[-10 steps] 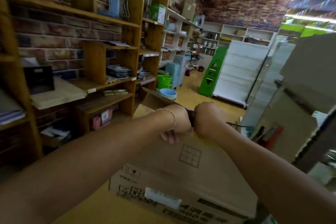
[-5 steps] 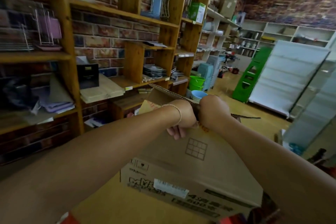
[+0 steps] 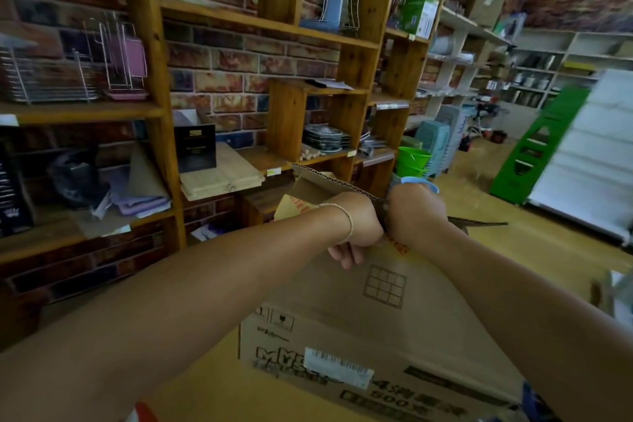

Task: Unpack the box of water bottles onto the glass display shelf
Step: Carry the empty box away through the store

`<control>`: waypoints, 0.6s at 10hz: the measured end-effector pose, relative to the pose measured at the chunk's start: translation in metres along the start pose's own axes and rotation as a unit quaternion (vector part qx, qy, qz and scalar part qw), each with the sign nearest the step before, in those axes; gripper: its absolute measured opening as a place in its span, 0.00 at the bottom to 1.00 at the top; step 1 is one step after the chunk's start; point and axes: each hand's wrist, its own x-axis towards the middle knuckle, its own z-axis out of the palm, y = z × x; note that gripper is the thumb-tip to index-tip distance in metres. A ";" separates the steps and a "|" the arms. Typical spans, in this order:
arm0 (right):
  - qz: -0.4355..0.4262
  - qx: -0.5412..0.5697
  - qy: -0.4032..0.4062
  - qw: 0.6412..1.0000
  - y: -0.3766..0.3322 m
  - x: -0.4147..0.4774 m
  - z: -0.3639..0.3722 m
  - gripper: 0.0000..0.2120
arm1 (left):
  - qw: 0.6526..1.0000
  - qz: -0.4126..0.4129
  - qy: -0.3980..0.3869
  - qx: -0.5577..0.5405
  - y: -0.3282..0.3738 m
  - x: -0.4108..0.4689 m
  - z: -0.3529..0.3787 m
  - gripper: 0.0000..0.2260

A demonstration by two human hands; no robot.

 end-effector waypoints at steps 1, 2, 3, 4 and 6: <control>-0.009 0.004 0.001 1.000 0.012 0.037 0.015 0.07 | 1.000 -0.017 -0.023 0.002 0.017 0.035 -0.017 0.20; -0.003 0.011 -0.002 1.000 0.031 0.074 0.028 0.06 | 1.000 0.006 -0.008 0.004 0.036 0.063 -0.030 0.18; -0.004 0.021 0.004 1.000 0.047 0.112 0.032 0.01 | 1.000 0.015 -0.004 -0.008 0.056 0.090 -0.047 0.14; -0.005 0.017 0.011 1.000 0.059 0.146 0.030 0.06 | 0.999 0.031 0.015 -0.012 0.076 0.111 -0.066 0.15; -0.012 0.000 0.029 1.000 0.082 0.206 0.038 0.02 | 0.990 0.086 0.104 -0.034 0.102 0.137 -0.084 0.11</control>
